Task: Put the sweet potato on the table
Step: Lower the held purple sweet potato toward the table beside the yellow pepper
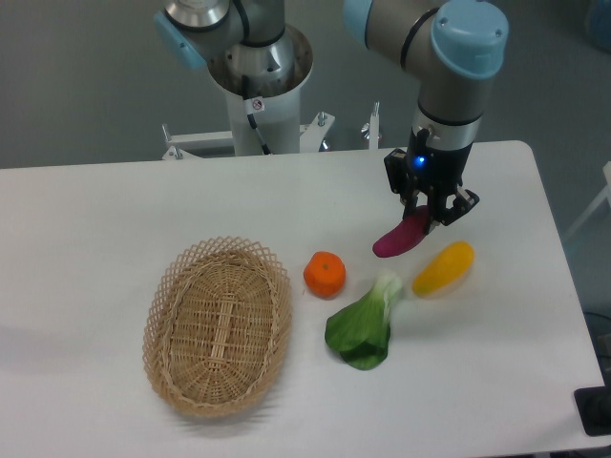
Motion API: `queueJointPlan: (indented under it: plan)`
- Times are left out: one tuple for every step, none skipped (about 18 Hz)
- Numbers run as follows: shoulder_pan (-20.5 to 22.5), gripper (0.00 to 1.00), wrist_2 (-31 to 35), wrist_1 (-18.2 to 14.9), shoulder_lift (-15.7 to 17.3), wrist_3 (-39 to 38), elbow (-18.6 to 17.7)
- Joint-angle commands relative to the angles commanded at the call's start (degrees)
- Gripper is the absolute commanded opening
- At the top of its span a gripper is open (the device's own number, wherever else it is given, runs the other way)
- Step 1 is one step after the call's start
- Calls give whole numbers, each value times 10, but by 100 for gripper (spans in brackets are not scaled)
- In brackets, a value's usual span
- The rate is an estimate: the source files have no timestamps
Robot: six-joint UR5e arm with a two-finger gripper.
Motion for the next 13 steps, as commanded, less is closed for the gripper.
queueJointPlan:
  plan:
    - [1, 21, -1, 3, 1, 0, -3]
    - [1, 21, -1, 4, 1, 1, -11]
    - [2, 21, -2, 4, 1, 1, -12]
    - [2, 21, -2, 4, 1, 1, -13]
    - [2, 21, -2, 4, 1, 1, -15]
    - [3, 21, -2, 4, 2, 4, -21]
    - [5, 21, -2, 5, 6, 9, -26]
    - [7, 21, -2, 5, 12, 11, -32]
    - [8, 21, -1, 5, 15, 13, -38]
    - [8, 21, 0, 5, 18, 21, -41]
    - [11, 21, 3, 5, 21, 31, -45]
    - [16, 21, 9, 5, 22, 40, -49]
    - [19, 21, 13, 5, 27, 50, -56]
